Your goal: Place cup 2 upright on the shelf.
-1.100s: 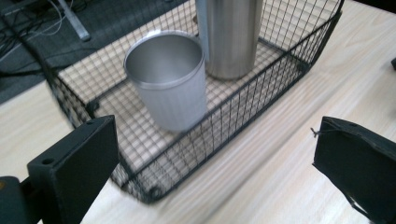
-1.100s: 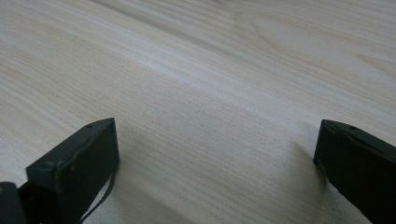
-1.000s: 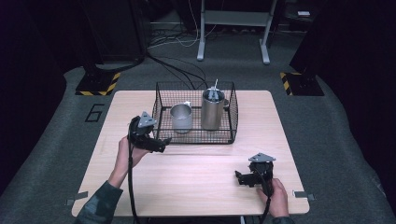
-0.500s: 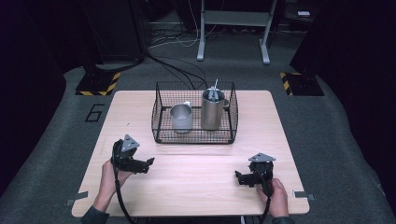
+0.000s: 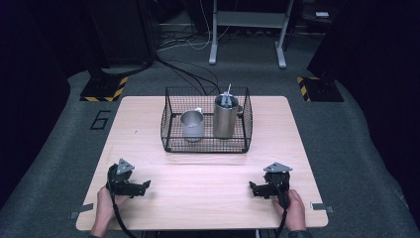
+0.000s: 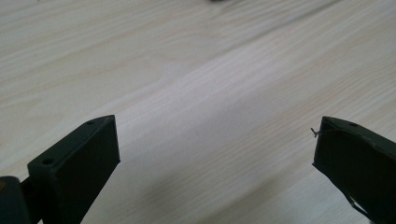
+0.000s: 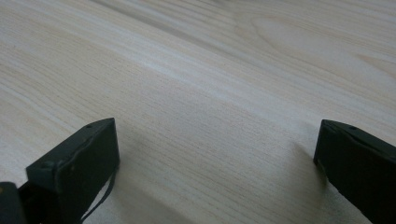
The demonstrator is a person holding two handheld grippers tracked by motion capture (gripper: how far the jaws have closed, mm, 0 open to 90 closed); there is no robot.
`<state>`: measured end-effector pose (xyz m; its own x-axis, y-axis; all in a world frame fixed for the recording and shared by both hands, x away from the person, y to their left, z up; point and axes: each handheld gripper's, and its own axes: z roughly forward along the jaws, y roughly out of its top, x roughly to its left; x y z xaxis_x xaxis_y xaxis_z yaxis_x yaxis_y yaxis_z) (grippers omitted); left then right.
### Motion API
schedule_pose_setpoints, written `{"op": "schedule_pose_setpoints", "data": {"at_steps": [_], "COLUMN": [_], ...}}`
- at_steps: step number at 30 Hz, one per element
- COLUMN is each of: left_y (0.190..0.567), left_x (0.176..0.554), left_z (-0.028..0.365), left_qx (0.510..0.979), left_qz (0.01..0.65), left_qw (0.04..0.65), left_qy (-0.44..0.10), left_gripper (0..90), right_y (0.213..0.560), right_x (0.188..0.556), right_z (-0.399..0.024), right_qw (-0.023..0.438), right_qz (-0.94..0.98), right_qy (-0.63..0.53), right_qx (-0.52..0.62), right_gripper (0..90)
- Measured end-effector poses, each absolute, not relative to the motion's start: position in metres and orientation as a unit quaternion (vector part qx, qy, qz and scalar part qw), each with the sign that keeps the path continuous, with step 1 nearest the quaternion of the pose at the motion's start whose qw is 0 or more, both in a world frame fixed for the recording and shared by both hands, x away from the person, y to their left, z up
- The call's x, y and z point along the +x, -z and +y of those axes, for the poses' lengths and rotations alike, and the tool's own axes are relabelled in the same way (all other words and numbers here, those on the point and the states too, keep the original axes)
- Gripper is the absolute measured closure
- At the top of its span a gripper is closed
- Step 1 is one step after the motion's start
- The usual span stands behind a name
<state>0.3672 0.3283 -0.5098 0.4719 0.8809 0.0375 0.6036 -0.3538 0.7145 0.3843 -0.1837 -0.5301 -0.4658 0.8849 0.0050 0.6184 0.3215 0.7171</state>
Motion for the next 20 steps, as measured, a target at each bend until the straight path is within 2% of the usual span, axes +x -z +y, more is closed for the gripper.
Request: {"op": "schedule_pose_setpoints", "data": {"at_steps": [10,20], "left_y": [0.53,0.532], "left_x": [0.37,0.373], "left_z": [0.346,0.35], "left_qx": [0.781,0.779], "left_qz": [0.491,0.489], "left_qw": [0.325,0.332], "left_qy": [-0.209,-0.212], "left_gripper": [0.3,0.1], "right_y": [0.53,0.53], "right_x": [0.384,0.384], "right_z": [-0.184,-0.184], "right_qw": [0.199,0.199], "right_qz": [0.788,0.788], "right_qy": [-0.334,-0.334], "right_qx": [0.477,0.477], "right_gripper": [0.0,0.0]}}
